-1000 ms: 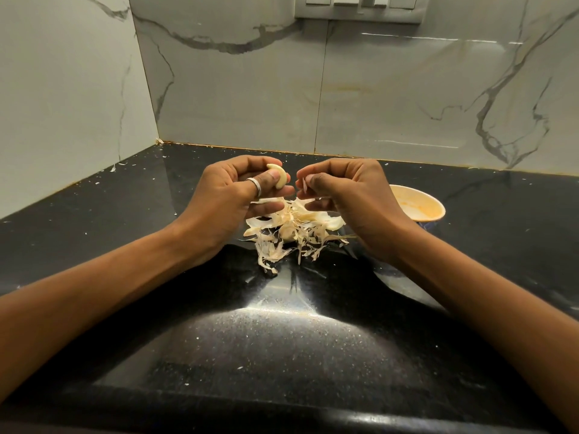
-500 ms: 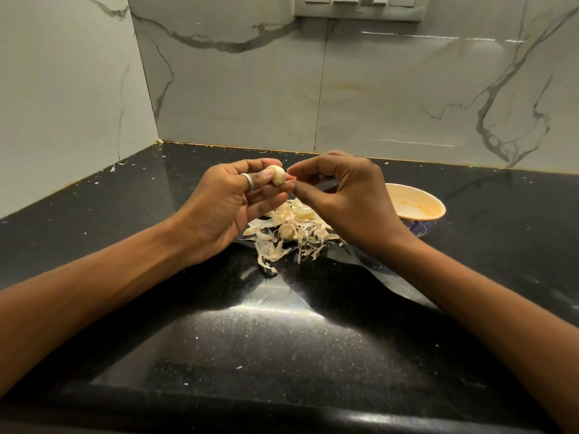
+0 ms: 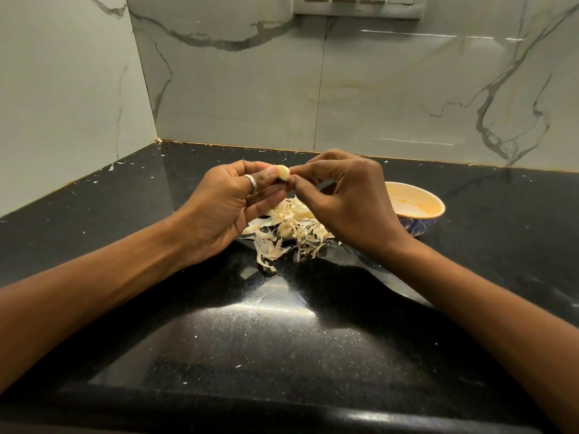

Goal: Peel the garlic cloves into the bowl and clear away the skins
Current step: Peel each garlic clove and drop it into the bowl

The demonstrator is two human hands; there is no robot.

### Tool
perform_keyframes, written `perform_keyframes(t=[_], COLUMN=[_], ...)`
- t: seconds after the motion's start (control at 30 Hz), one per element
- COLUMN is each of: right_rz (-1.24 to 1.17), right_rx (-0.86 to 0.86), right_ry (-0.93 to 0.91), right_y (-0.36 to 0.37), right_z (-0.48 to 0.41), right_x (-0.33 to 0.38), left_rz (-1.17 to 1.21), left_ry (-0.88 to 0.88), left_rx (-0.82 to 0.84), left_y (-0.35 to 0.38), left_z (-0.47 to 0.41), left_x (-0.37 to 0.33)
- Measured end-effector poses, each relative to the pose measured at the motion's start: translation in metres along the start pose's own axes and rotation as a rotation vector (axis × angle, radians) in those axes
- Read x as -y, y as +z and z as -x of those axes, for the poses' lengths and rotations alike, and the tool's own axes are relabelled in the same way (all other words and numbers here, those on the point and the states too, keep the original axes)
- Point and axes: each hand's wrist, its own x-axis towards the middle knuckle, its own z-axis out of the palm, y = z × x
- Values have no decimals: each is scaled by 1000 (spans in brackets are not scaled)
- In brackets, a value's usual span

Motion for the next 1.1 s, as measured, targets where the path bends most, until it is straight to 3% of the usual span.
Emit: perform_keyframes(t=[1.1], right_rz=[-39], right_rx=[-12], right_ry=[-45], right_y=[2], right_z=[-2], right_x=[-3], left_rz=[106], left_ry=[-10], left_rx=[-3], left_y=[2], left_z=[1], left_x=[3])
